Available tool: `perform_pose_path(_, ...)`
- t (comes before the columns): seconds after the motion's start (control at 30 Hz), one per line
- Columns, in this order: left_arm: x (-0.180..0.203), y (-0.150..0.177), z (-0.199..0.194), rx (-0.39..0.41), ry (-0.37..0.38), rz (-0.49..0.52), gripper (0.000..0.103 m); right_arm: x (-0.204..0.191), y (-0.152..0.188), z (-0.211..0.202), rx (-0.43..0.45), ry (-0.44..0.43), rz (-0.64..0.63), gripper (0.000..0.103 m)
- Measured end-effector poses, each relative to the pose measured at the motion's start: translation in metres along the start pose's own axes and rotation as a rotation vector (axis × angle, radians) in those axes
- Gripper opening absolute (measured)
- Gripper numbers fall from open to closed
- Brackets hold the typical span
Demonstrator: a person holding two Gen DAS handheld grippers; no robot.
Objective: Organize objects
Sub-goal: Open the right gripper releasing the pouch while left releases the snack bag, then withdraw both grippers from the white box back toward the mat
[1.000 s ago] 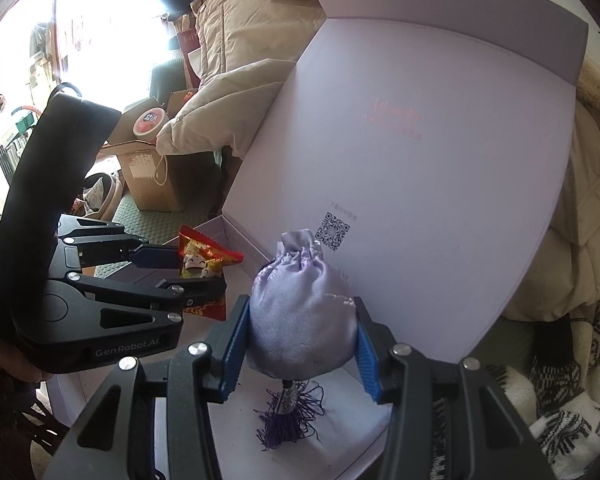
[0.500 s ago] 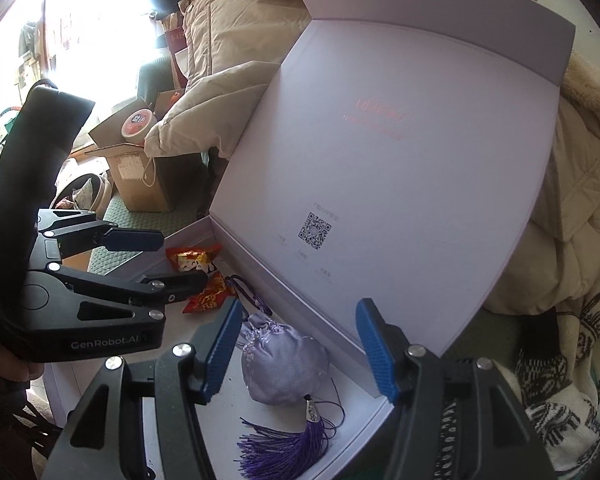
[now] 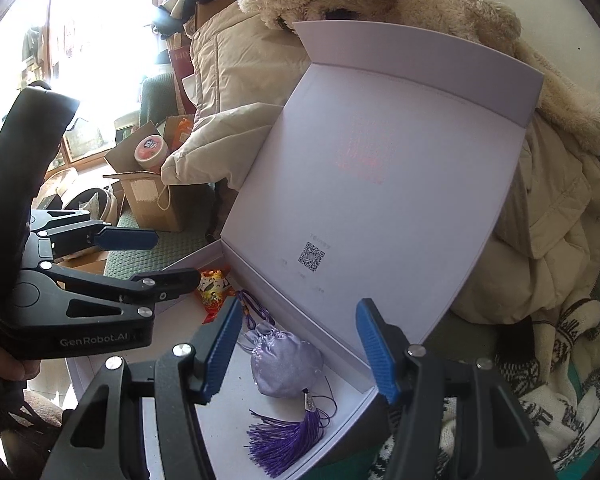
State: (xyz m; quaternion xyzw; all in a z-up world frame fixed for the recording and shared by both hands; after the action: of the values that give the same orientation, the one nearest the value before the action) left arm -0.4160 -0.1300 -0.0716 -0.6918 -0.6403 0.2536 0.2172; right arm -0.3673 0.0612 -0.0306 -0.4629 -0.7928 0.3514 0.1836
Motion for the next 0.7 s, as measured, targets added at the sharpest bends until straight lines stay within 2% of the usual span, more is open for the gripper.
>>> perform_pose_path(0.33, 0.007, -0.008, -0.057, 0.046, -0.014, -0.003, 0.057, -0.008, -0.008, -0.039, 0.043, 0.01, -0.017, 0.06)
perform_pose_path(0.7, 0.01, -0.002, -0.118, 0.098, -0.027, -0.007, 0.057, -0.025, -0.011, -0.085, 0.092, 0.01, -0.031, 0.06)
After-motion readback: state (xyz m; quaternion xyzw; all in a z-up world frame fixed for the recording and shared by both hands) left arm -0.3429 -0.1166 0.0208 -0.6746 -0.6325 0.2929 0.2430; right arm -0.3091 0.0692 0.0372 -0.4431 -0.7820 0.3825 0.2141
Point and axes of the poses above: each gripper's, at about its wrist camera, not at the fingertips, and z roughly the way its jaws point, x to its right, y to its underside, the point moved 6 cm from there along z, roughly the way its jaws point, and after that the axes turned 8 degrees about -y, right-handed, at the moved point
